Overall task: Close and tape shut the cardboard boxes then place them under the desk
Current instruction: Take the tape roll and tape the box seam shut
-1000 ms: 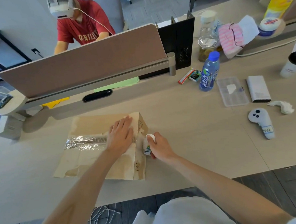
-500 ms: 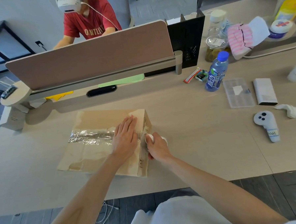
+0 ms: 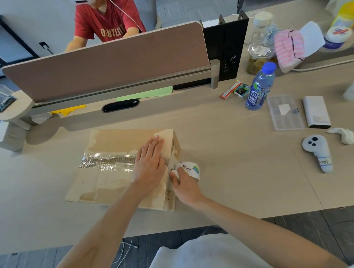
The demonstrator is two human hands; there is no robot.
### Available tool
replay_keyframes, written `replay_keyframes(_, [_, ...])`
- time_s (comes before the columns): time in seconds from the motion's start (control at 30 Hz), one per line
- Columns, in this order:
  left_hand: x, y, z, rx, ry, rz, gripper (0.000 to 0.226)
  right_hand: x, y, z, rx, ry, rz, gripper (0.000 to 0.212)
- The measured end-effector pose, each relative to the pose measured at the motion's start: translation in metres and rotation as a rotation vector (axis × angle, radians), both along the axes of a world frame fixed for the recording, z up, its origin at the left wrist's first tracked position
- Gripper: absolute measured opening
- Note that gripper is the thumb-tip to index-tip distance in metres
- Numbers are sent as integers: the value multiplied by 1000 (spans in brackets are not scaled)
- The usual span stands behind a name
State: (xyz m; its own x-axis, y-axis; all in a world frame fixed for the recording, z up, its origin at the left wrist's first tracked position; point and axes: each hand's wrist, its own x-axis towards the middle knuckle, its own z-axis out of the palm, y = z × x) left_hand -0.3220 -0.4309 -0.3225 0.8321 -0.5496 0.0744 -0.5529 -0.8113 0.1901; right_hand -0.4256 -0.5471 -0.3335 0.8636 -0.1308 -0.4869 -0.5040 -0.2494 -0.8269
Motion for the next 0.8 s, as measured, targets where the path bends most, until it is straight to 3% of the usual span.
replay_keyframes(0.17, [-1,-1,1,-5,-10,1,58,-11,-1,-1,-46,-21,79,26])
replay_keyframes(0.27, [-1,0,0,-3,-7,4,58,-18,-7,3,33,-4,71,25])
replay_keyframes(0.47, [-1,1,-2,34,18,17,59,-16,-48,11,116,-111,-177,23])
replay_keyframes(0.57, [0,1,-3,32,22,19,59,1,-81,-15,-28,-87,-332,31])
replay_keyframes(0.67, [-1,1,-3,26,14,19,59,15,-114,-68,-172,22,-321,53])
replay_keyframes(0.8, [-2,1,-2,18,7,12,60,16,-127,-75,-261,139,-252,27])
